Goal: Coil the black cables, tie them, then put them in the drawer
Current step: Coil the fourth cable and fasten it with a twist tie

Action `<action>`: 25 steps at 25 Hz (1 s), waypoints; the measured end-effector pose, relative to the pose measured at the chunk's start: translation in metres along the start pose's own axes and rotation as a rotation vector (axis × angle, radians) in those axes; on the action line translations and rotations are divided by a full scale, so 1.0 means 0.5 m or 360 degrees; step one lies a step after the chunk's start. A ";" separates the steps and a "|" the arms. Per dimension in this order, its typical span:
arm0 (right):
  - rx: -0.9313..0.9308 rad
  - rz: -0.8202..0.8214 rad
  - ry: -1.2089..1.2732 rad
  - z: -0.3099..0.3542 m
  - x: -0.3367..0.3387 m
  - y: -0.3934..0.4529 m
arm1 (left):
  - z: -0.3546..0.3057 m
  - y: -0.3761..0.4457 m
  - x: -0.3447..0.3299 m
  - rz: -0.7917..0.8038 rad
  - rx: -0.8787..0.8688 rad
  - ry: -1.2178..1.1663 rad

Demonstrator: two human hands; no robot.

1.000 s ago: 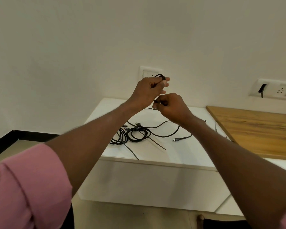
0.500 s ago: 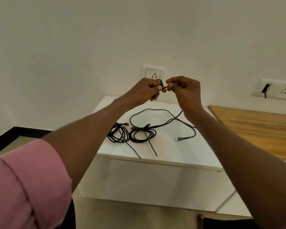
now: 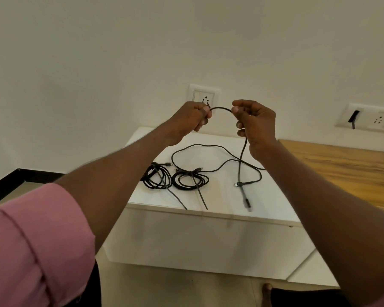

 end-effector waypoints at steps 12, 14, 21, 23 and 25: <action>0.0031 0.0229 -0.1432 -0.031 -0.015 -0.008 | -0.010 -0.017 -0.071 0.0651 0.0340 -0.1453; -0.0002 0.0257 -0.1493 -0.046 -0.018 -0.011 | -0.012 -0.012 -0.077 0.0571 0.0357 -0.1519; -0.0185 0.0342 -0.1479 -0.071 -0.013 -0.013 | -0.004 -0.024 -0.070 0.0707 0.0451 -0.1238; -0.0165 0.0478 -0.1460 -0.075 -0.021 -0.021 | -0.010 -0.024 -0.073 0.0669 0.0446 -0.1205; -0.0126 0.0560 -0.1421 -0.067 -0.030 -0.023 | -0.014 -0.019 -0.073 0.0485 0.0372 -0.1376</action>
Point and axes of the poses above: each hand's wrist, its own y-axis towards the middle knuckle, its own x-axis out of the back of the hand, z = x × y, the point moved 4 cm from there along y, towards the middle knuckle, and after that the axes turned 11 degrees about z, right-handed, at the moved point
